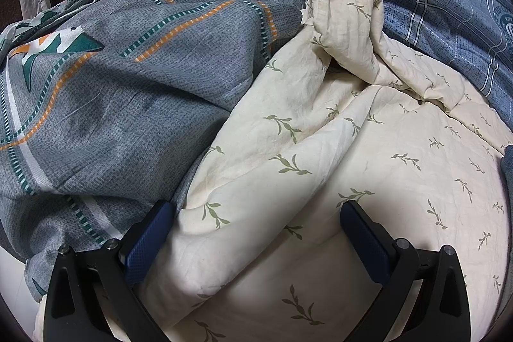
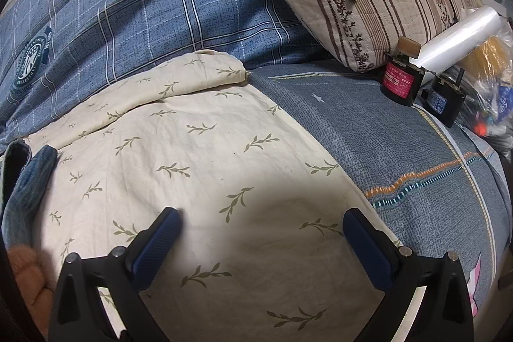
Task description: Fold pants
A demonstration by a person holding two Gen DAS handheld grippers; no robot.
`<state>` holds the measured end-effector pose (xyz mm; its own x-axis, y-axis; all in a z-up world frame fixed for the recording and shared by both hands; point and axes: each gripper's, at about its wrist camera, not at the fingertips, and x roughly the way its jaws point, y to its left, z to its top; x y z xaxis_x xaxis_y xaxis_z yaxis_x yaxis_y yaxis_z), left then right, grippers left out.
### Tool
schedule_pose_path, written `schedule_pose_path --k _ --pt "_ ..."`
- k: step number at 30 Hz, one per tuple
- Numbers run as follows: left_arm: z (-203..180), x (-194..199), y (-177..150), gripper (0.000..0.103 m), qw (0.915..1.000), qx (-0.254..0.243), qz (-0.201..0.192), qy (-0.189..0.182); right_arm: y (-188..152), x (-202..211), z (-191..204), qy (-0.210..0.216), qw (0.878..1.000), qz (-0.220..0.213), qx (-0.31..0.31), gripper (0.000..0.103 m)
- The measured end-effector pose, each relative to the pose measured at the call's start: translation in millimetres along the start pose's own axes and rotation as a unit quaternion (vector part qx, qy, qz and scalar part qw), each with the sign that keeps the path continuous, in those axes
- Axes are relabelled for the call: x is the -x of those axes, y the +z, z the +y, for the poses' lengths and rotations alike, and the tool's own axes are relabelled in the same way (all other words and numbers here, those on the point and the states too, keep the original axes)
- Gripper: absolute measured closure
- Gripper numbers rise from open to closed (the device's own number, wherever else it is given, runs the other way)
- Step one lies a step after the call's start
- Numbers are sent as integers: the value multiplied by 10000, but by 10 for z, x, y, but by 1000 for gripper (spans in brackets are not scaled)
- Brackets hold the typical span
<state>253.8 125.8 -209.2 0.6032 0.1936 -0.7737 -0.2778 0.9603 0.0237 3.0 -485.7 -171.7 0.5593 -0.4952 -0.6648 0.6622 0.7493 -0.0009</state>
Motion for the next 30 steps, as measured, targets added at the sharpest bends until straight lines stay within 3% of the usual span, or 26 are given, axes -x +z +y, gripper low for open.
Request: schedule_pose_path --k 30 --pt "-3 19 -14 0 9998 68 -140 -152 3 4 -2 -3 10000 1 -4 1"
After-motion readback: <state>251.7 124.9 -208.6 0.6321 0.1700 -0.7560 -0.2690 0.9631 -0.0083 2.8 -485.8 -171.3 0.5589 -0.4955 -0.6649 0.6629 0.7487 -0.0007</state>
